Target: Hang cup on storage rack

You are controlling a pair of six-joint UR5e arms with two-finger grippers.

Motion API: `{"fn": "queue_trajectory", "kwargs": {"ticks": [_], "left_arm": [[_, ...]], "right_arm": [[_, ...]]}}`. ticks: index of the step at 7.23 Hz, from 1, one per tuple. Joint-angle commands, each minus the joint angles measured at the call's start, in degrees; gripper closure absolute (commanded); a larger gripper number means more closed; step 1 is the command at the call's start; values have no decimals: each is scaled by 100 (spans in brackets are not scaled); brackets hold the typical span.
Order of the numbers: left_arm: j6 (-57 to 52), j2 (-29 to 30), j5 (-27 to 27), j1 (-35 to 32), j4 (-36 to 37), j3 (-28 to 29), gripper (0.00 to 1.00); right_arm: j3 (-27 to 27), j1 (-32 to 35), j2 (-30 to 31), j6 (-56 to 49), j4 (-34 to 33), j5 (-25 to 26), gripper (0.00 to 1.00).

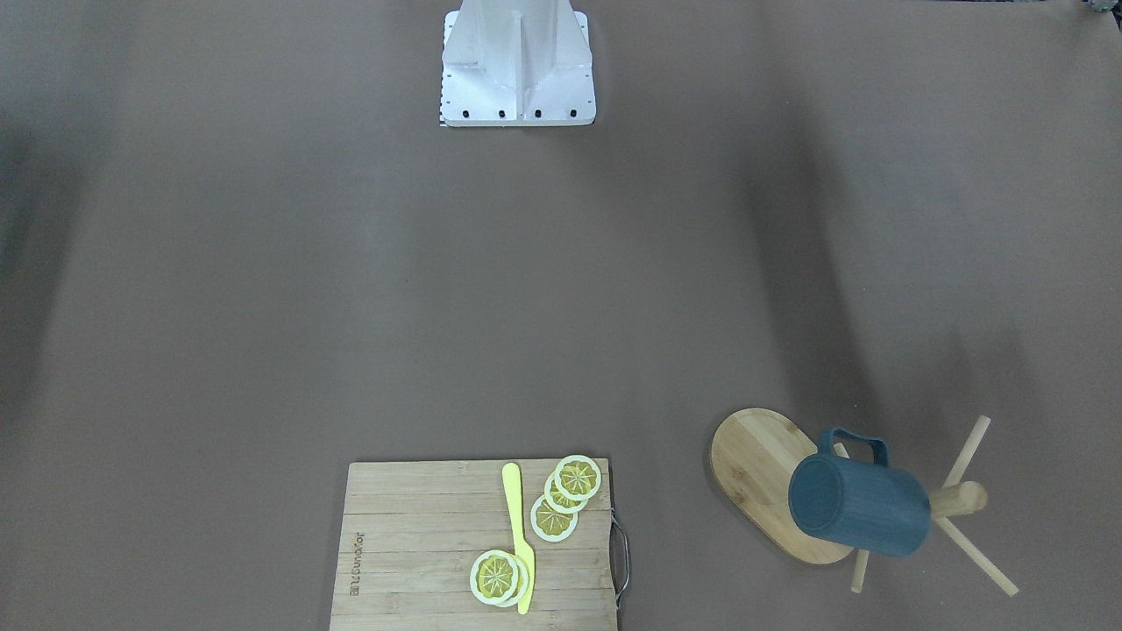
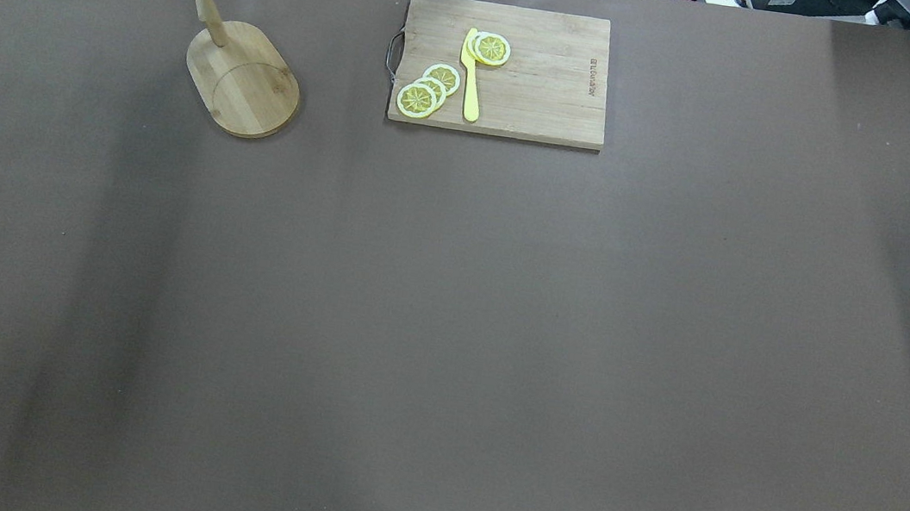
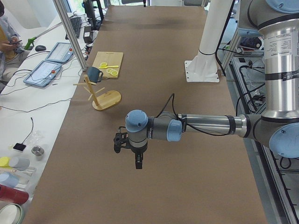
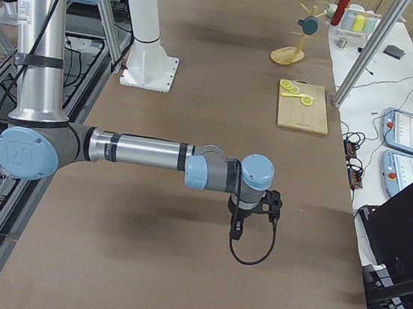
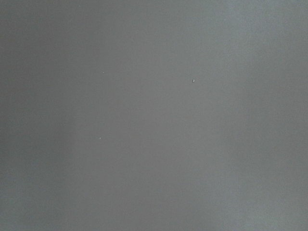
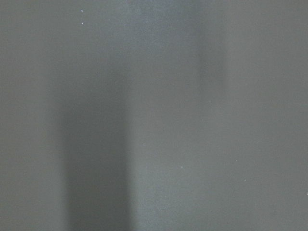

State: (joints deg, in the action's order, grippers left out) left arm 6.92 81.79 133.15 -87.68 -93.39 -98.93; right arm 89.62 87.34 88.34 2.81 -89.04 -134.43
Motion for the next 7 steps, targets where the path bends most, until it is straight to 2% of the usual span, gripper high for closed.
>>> {"fn": "queue_trajectory", "kwargs": {"ticks": [1, 7], "left_arm": [[20, -57, 360, -21, 5, -168, 2], [11, 223, 440, -3, -12, 269, 2]], "right_arm": [[116, 2, 25, -8, 1, -22, 0], [161, -16, 8, 27, 36, -31, 0]]}}
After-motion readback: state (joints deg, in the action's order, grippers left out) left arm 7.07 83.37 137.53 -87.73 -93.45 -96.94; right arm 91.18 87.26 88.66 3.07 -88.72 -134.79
